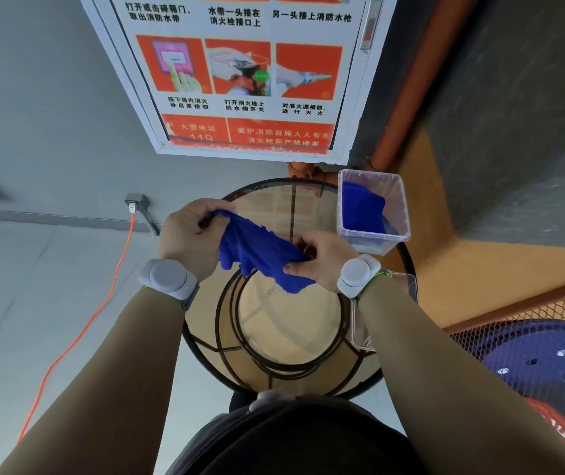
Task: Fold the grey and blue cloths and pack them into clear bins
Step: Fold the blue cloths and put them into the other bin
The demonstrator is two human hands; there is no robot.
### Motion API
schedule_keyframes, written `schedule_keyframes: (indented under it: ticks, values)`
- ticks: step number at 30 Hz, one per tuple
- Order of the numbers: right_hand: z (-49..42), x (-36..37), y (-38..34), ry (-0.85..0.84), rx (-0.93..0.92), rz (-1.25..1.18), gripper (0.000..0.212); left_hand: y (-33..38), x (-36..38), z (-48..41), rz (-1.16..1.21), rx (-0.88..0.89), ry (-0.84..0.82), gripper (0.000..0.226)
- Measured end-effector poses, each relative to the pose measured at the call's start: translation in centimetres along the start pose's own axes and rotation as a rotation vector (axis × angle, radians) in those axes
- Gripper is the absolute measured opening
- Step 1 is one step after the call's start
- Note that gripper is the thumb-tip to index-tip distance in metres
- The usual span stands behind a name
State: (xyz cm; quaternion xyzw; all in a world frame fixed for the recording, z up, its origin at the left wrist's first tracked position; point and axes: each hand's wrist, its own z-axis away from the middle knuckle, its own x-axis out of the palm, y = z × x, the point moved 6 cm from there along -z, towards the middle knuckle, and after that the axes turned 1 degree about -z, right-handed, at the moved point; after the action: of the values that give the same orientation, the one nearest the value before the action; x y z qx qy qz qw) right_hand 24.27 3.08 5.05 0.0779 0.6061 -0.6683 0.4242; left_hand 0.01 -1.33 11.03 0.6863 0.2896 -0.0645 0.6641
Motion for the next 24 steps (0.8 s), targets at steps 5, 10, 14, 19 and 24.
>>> schedule_keyframes:
  ticks: [5, 10, 14, 19, 24]
  values:
    - [-0.2, -0.4, -0.1, 0.003, -0.025, 0.021, 0.033, -0.3, -0.1, -0.3, -0.087, -0.011, 0.057, 0.034]
    - [-0.5, -1.7, -1.1, 0.049, -0.076, 0.038, 0.017, -0.5, -0.2, -0.8, -0.12, -0.018, 0.068, 0.036]
    - [-0.9, -2.6, -1.7, 0.107, -0.11, 0.029, 0.023, -0.6, -0.1, -1.3, -0.102, -0.056, 0.064, 0.037]
    - [-1.4, -3.7, -1.6, 0.242, -0.092, 0.001, 0.014, -0.6, -0.2, -1.9, -0.115, -0.085, 0.091, 0.038]
    - [-2.1, -3.8, -2.2, 0.29, -0.181, 0.069, 0.018, -0.8, -0.2, -2.9, -0.098, -0.114, 0.096, 0.035]
